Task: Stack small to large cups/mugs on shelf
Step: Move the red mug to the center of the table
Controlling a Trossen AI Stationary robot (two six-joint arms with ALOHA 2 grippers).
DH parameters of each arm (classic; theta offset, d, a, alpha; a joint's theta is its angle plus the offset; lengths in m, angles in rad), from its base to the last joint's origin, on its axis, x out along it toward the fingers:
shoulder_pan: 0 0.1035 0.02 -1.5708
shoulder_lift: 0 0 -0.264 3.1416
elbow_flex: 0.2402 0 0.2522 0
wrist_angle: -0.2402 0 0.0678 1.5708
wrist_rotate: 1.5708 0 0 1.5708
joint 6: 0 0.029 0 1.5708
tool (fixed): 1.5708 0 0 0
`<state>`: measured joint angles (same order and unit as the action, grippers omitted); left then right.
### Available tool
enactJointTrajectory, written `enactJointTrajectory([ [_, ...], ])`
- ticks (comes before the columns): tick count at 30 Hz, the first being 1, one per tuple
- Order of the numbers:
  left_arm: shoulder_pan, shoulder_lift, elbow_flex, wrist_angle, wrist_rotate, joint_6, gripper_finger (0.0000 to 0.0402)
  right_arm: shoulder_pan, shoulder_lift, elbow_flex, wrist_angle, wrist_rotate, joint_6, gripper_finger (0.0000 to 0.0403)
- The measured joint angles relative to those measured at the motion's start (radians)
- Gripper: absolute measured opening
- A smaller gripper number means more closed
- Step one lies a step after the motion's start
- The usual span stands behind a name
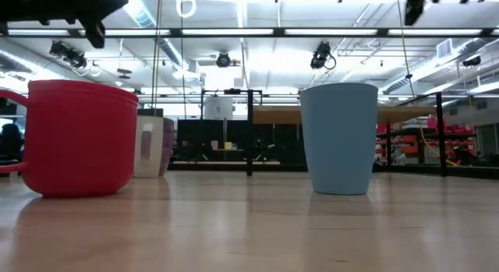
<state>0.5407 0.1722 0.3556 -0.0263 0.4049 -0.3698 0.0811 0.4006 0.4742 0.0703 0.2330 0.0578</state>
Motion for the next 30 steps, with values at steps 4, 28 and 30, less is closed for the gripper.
enactJointTrajectory([
  [4,-0.060,0.110,0.006,-0.049,-0.022,-0.004,0.0052,0.001,0.194,0.128,-0.069,-0.070,-0.002,0.0020],
  [28,-0.427,0.266,0.007,-0.446,-0.304,-0.305,0.0039,0.143,0.859,0.531,-0.265,-0.105,-0.019,0.0030],
  [30,-0.479,0.266,0.007,-0.472,-0.332,-0.364,0.0039,0.156,0.887,0.542,-0.257,-0.105,-0.032,0.0030],
])
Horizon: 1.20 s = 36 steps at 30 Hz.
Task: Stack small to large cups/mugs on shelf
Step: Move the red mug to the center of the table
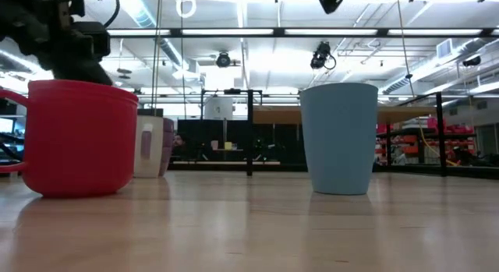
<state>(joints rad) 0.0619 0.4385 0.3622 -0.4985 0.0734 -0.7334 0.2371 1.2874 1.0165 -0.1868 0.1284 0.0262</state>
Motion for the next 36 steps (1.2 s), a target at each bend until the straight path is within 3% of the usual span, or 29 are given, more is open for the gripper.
enactJointTrajectory([
  [8,-0.225,0.034,0.000,-0.024,-0.113,-0.202,0.0039,0.007,0.128,0.007,0.061,0.000,-0.022,0.0028],
  [18,-0.451,0.241,0.000,-0.009,-0.230,-0.379,0.0039,0.008,0.249,0.007,0.136,0.000,0.008,0.0028],
  [36,-0.573,0.598,0.000,0.371,-0.246,-0.434,0.0041,0.008,0.288,0.006,0.165,-0.026,0.057,0.0028],
])
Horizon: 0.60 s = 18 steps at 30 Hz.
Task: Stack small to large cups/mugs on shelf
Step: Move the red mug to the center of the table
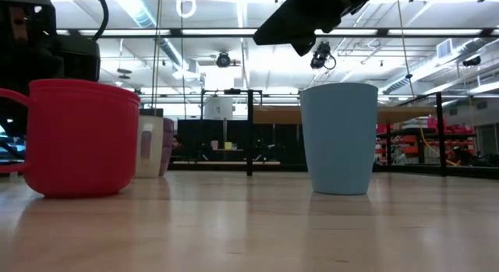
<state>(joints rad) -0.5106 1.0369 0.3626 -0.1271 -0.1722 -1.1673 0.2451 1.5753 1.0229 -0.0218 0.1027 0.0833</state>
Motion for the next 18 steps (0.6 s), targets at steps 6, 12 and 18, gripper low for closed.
enactJointTrajectory([
  [6,0.000,0.078,0.000,0.106,0.000,0.000,0.0039,0.000,-0.004,0.000,-0.014,-0.005,0.023,0.0028],
  [12,0.000,0.139,0.001,0.217,0.015,0.009,0.0042,0.016,-0.008,0.000,-0.040,-0.033,0.043,0.0028],
  [18,0.000,0.163,0.000,0.259,0.019,0.011,0.0041,0.056,-0.008,0.000,-0.074,-0.032,0.068,0.0028],
])
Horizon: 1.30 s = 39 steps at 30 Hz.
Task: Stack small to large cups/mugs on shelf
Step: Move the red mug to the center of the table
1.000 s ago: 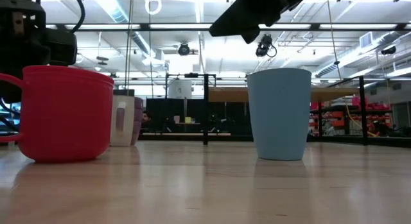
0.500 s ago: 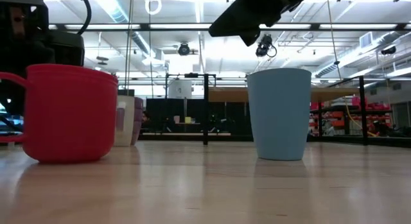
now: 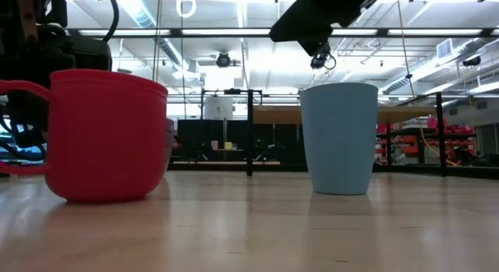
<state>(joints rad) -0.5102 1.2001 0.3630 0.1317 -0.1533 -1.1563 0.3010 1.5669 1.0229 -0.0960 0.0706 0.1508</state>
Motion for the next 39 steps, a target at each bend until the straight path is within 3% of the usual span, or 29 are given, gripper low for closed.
enactJointTrajectory([
  [8,0.000,0.012,0.000,0.083,0.001,0.024,0.0041,0.063,0.000,0.000,-0.099,0.049,0.093,0.0028],
  [13,0.000,0.012,0.000,0.083,0.000,0.038,0.0039,0.147,0.000,-0.003,-0.129,0.176,0.152,0.0028],
  [21,0.000,0.012,0.000,0.087,0.001,0.069,0.0043,0.343,0.016,-0.006,-0.116,0.482,0.236,0.0028],
  [25,0.000,0.012,0.000,0.088,0.000,0.078,0.0041,0.423,0.066,-0.006,-0.028,0.585,0.258,0.0028],
  [29,0.000,0.012,0.000,0.087,0.000,0.080,0.0042,0.457,0.160,-0.005,0.120,0.601,0.230,0.0028],
  [39,0.000,0.012,-0.001,0.105,0.000,0.080,0.0045,0.347,0.420,0.029,0.465,0.625,0.157,0.0028],
])
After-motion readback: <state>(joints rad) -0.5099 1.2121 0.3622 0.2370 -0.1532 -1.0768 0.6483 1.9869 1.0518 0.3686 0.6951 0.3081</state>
